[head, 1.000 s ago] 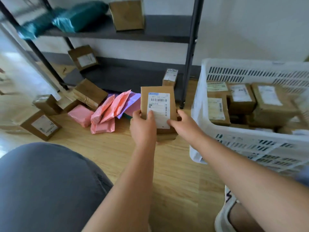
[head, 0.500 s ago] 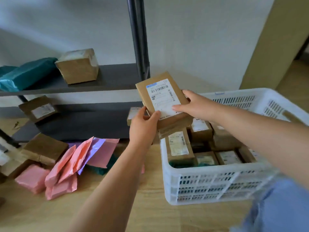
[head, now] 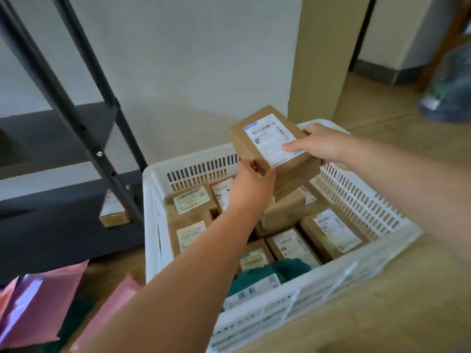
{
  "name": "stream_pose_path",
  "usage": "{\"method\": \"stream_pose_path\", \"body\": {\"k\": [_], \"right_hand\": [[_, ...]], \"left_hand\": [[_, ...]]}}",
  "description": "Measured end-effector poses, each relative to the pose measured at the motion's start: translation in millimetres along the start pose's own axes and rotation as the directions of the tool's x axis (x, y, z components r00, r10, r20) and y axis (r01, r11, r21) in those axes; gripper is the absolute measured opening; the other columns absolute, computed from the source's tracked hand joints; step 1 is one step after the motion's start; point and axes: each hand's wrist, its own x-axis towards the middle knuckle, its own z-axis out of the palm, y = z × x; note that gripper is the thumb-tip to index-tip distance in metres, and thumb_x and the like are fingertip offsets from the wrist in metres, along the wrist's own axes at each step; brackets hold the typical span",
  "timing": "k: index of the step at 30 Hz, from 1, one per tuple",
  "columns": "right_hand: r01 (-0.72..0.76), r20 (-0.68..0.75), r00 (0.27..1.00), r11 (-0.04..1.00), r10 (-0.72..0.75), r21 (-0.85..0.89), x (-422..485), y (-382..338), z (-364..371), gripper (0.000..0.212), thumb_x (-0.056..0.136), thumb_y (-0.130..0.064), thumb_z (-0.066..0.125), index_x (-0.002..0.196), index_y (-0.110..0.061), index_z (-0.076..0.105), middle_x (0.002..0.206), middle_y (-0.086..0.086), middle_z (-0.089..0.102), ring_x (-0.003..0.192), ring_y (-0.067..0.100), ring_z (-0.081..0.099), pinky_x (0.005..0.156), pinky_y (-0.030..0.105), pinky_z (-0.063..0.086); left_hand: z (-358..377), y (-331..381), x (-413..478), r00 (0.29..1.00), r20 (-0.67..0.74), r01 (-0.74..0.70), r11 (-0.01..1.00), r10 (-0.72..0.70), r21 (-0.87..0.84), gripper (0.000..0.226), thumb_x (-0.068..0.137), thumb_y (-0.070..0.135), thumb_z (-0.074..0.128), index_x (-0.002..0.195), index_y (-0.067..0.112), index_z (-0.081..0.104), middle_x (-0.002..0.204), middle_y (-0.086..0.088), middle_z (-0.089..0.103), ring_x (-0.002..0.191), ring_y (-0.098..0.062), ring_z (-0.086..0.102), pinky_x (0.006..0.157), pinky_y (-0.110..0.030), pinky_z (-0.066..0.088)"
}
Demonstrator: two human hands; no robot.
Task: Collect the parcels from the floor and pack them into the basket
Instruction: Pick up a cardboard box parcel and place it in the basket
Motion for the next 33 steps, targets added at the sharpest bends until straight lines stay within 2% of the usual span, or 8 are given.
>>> {"method": "stream_pose_path", "body": {"k": [2, 6, 14, 17, 20, 23, 29, 33], "right_hand": [[-0.072, -0.037, 0.997, 0.996, 0.073, 0.047, 14, 22, -15, 0.075, 0.066, -0.049, 0.075, 0.131, -0.021, 0.049, 0.116, -0.002, 0.066, 0.099, 0.023, 0.065, 0.091, 0.044, 0.051], [-0.135, -0.125, 0.981, 0.984, 0.149, 0.113, 39, 63, -34, 0.055, 0.081, -0.036, 0.072, 0.127, -0.017, 0.052, 0.119, 0.003, 0.064, 0.105, 0.025, 0.062, 0.096, 0.044, 0.048], [-0.239, -0.19, 0.949, 0.968, 0.251, 0.08, 77, 124, -41, 0.072, 0.076, -0.045, 0.071, 0.138, -0.019, 0.045, 0.132, -0.003, 0.054, 0.118, 0.026, 0.054, 0.1, 0.043, 0.044], [-0.283, -0.184, 0.941, 0.958, 0.285, 0.035, 94, 148, -31, 0.082, 0.064, -0.057, 0.069, 0.136, -0.025, 0.049, 0.133, -0.002, 0.055, 0.117, 0.025, 0.055, 0.098, 0.044, 0.045], [-0.287, -0.132, 0.947, 0.956, 0.292, 0.054, 107, 162, -17, 0.064, 0.086, -0.042, 0.064, 0.142, -0.019, 0.043, 0.14, 0.002, 0.05, 0.124, 0.027, 0.05, 0.102, 0.041, 0.042], [-0.281, -0.099, 0.954, 0.959, 0.282, 0.026, 125, 175, -8, 0.056, 0.092, -0.035, 0.06, 0.142, -0.017, 0.043, 0.139, 0.002, 0.051, 0.117, 0.025, 0.053, 0.098, 0.037, 0.042], [-0.268, -0.065, 0.962, 0.961, 0.265, -0.061, 143, 191, 11, 0.055, 0.093, -0.025, 0.061, 0.143, -0.017, 0.04, 0.129, 0.004, 0.058, 0.097, 0.019, 0.058, 0.077, 0.029, 0.048], [-0.264, -0.136, 0.961, 0.949, 0.242, -0.173, 149, 193, 26, 0.065, 0.098, -0.032, 0.05, 0.153, -0.018, 0.018, 0.143, 0.009, 0.047, 0.113, 0.03, 0.058, 0.08, 0.033, 0.045]], "left_hand": [[29, 5, 18, 0.999, 0.041, -0.02, 1.0, 0.02, 0.022, 0.033, 0.096, 0.035, 0.055, 0.123, 0.022, 0.043, 0.091, 0.013, 0.056, 0.08, -0.014, 0.062, 0.06, -0.027, 0.046], [76, 11, 44, 0.99, 0.12, -0.077, 0.994, 0.068, 0.076, 0.035, 0.098, 0.036, 0.051, 0.128, 0.019, 0.046, 0.101, 0.009, 0.057, 0.093, -0.018, 0.062, 0.078, -0.034, 0.053], [144, -4, 84, 0.964, 0.262, -0.123, 0.948, 0.043, 0.295, 0.037, 0.101, 0.039, 0.039, 0.131, 0.019, 0.046, 0.116, -0.003, 0.062, 0.095, -0.023, 0.058, 0.077, -0.033, 0.046], [163, -20, 99, 0.954, 0.301, -0.127, 0.91, 0.003, 0.394, 0.044, 0.1, 0.046, 0.036, 0.131, 0.016, 0.046, 0.122, -0.006, 0.059, 0.111, -0.027, 0.055, 0.097, -0.041, 0.045], [173, -34, 108, 0.948, 0.318, -0.201, 0.81, 0.019, 0.551, 0.059, 0.099, 0.051, 0.033, 0.145, 0.013, 0.035, 0.148, -0.01, 0.039, 0.141, -0.029, 0.028, 0.118, -0.047, 0.02], [174, -47, 118, 0.941, 0.337, -0.258, 0.738, 0.044, 0.624, 0.069, 0.099, 0.052, 0.036, 0.152, 0.011, 0.021, 0.161, -0.006, 0.011, 0.149, -0.024, 0.0, 0.122, -0.042, 0.006], [176, -69, 129, 0.92, 0.384, -0.327, 0.69, 0.077, 0.646, 0.067, 0.1, 0.046, 0.04, 0.154, 0.017, 0.014, 0.162, -0.005, 0.006, 0.149, -0.024, 0.004, 0.121, -0.041, 0.015], [177, -76, 129, 0.923, 0.378, -0.333, 0.654, 0.078, 0.679, 0.064, 0.101, 0.049, 0.036, 0.155, 0.022, 0.015, 0.163, -0.003, 0.001, 0.15, -0.022, 0.001, 0.121, -0.041, 0.013]]}}
